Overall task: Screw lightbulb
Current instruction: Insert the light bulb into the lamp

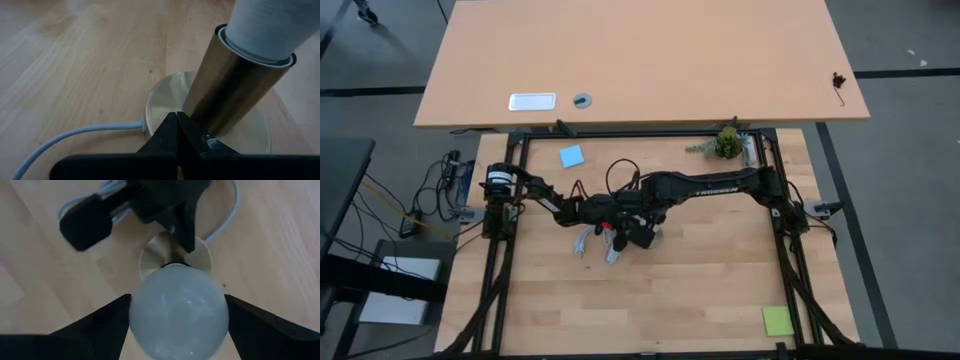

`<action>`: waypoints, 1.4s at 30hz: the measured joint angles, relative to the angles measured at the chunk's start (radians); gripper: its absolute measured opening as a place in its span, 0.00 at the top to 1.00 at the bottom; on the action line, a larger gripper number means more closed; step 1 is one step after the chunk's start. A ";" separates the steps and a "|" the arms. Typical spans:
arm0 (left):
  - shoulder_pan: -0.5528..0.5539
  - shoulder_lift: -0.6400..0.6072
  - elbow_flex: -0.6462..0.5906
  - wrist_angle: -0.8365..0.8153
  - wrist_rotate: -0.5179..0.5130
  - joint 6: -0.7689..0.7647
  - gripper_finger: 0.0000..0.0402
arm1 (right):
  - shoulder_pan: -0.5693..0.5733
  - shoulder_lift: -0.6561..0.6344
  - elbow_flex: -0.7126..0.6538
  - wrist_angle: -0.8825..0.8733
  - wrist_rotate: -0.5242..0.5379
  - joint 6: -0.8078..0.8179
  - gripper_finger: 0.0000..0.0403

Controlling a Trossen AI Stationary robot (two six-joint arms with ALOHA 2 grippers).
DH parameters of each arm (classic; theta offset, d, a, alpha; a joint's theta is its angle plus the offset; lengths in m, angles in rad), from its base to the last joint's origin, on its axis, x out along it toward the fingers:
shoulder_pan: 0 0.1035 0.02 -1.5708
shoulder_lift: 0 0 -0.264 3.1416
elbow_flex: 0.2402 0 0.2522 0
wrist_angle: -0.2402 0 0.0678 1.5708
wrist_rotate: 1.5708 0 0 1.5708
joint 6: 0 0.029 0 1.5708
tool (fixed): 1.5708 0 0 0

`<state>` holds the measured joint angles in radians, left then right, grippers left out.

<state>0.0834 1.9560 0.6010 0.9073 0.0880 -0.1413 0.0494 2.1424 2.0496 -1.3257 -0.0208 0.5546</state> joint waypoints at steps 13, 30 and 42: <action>0.000 0.000 0.000 0.000 0.007 0.000 1.00 | 0.001 0.002 0.108 -0.064 -0.015 -0.481 0.21; 0.001 0.000 0.000 0.000 0.010 0.005 1.00 | 0.032 -0.001 0.073 -0.045 0.096 -1.105 0.22; 0.001 0.000 0.000 0.000 0.011 0.006 1.00 | 0.034 0.000 -0.045 0.016 0.111 -1.074 0.22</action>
<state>0.0841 1.9560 0.6010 0.9073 0.0990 -0.1356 0.0837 2.1422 2.0046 -1.3094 0.0898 -0.5195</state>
